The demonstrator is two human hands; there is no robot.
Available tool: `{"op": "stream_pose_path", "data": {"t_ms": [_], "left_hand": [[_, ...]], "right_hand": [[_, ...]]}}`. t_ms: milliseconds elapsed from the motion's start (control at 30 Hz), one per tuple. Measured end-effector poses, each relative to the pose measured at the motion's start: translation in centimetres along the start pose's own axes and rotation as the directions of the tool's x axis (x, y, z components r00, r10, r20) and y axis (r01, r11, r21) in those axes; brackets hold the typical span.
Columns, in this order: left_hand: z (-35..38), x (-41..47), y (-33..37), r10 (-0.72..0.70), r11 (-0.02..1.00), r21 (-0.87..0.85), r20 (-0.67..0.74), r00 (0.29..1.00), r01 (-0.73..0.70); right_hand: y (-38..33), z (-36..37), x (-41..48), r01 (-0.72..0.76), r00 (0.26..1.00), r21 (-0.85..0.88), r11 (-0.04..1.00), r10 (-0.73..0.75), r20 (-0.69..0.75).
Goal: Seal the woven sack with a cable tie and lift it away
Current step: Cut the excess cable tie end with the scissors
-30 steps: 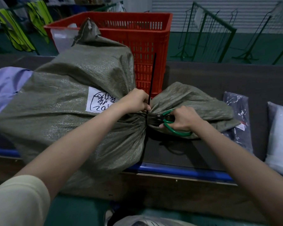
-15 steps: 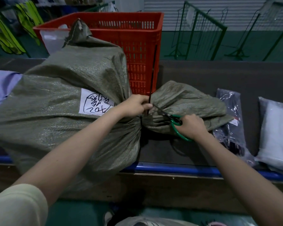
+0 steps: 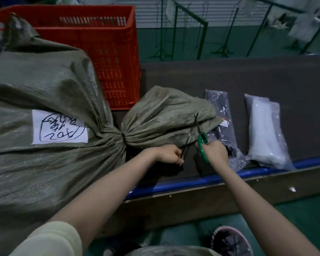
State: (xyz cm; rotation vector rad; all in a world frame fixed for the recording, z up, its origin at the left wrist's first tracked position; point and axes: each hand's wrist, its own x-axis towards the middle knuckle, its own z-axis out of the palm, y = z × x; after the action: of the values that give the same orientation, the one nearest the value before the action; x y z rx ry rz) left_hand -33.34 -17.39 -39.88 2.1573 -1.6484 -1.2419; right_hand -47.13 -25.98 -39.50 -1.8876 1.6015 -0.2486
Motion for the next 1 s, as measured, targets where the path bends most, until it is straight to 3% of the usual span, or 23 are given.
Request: {"op": "stream_pose_path", "data": {"t_ms": [233,433,833,1000], "left_hand": [[-2.1,3.1,0.2,-0.022,1.000,-0.019,-0.182,0.983,0.019],[-4.5,3.3,-0.5,-0.128,0.987,-0.141,-0.440,0.889,0.072],[-3.6,3.6,-0.6,-0.136,0.982,0.096,-0.255,0.957,0.165],[-3.0,3.8,0.2,-0.140,0.973,0.148,-0.222,0.965,0.176]], "right_hand": [[2.2,-0.2,-0.3,-0.088,0.995,-0.077,0.993,0.090,0.032],[1.8,0.2,-0.2,-0.127,0.984,-0.140,0.982,0.143,0.108],[-0.7,0.1,2.7,-0.032,0.993,-0.209,0.977,0.055,0.104],[-1.3,-0.2,3.0,0.123,0.990,-0.390,0.912,-0.086,0.110]]}}
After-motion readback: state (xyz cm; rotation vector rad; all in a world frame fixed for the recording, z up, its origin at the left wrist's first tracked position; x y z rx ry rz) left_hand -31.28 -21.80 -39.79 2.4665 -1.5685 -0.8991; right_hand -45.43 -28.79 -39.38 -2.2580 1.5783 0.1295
